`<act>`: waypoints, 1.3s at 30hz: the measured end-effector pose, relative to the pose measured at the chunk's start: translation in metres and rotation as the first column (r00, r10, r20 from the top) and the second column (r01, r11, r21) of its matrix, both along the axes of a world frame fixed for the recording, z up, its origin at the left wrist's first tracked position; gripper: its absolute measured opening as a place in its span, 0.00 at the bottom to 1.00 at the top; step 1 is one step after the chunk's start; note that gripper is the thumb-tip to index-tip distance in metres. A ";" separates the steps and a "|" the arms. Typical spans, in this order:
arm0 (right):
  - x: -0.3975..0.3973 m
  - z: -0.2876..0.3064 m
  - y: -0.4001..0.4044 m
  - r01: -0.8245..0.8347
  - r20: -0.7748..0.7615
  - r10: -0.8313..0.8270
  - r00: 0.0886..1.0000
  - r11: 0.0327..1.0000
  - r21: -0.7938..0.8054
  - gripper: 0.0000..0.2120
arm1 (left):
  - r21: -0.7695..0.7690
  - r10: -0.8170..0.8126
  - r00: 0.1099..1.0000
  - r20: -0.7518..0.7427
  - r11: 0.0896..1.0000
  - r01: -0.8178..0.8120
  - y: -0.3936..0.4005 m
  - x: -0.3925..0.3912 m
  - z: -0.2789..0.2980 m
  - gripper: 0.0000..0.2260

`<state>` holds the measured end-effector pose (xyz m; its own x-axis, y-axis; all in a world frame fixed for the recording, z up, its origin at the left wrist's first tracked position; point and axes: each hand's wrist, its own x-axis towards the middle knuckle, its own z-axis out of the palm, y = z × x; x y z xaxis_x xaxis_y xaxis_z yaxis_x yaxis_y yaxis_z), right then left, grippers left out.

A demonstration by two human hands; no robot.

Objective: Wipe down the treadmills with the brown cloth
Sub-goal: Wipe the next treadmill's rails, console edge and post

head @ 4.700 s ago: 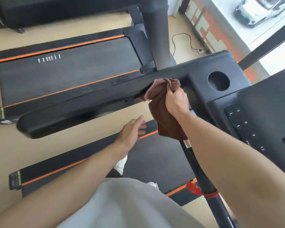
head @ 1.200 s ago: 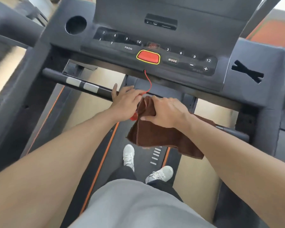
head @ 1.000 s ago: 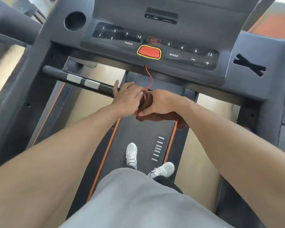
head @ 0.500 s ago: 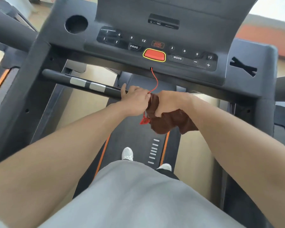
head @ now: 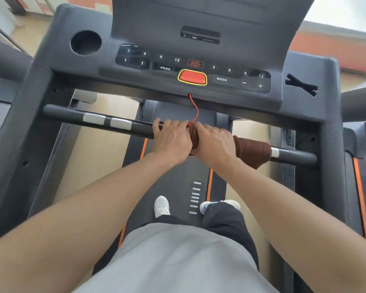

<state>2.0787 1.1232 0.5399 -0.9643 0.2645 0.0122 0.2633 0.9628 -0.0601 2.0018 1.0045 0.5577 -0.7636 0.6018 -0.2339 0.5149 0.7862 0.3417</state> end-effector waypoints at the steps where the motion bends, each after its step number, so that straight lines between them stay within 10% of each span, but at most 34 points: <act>1: 0.001 0.001 0.004 -0.021 0.042 0.021 0.999 1.000 -0.005 0.24 | 0.020 0.016 0.999 -0.029 1.000 -0.016 0.001 0.001 -0.001 0.19; 6: 0.023 0.030 0.061 0.029 0.343 0.011 0.939 0.993 -0.112 0.19 | 0.086 0.086 0.989 -0.118 0.993 -0.076 0.004 0.005 -0.008 0.16; 11: 0.077 0.069 0.159 0.425 0.821 -0.058 0.569 0.875 -0.232 0.11 | 0.078 0.062 0.993 -0.101 0.995 -0.054 0.002 0.004 -0.014 0.16; 19: -0.006 0.039 0.028 -0.037 0.326 0.132 0.936 0.958 -0.284 0.27 | 0.084 0.085 0.992 -0.096 0.993 -0.077 0.003 0.006 -0.012 0.16; 31: 0.031 0.065 0.116 0.253 0.696 0.144 0.703 0.864 -0.435 0.11 | 0.134 0.079 0.996 0.044 0.987 -0.085 -0.002 -0.004 -0.007 0.18; 34: 0.006 0.052 0.062 0.063 0.448 0.164 0.879 0.891 -0.450 0.13 | 0.136 0.081 0.996 0.047 0.987 -0.087 -0.001 -0.004 -0.007 0.21; 39: -0.008 0.004 -0.010 -0.129 -0.023 0.128 0.991 0.991 -0.031 0.20 | 0.125 0.063 0.998 0.030 0.990 -0.066 -0.002 -0.002 0.001 0.30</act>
<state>2.0702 1.1135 0.5435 -0.9900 0.1387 0.0265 0.1356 0.9861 -0.0960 2.0000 1.0029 0.5588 -0.7962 0.5777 -0.1796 0.4544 0.7671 0.4529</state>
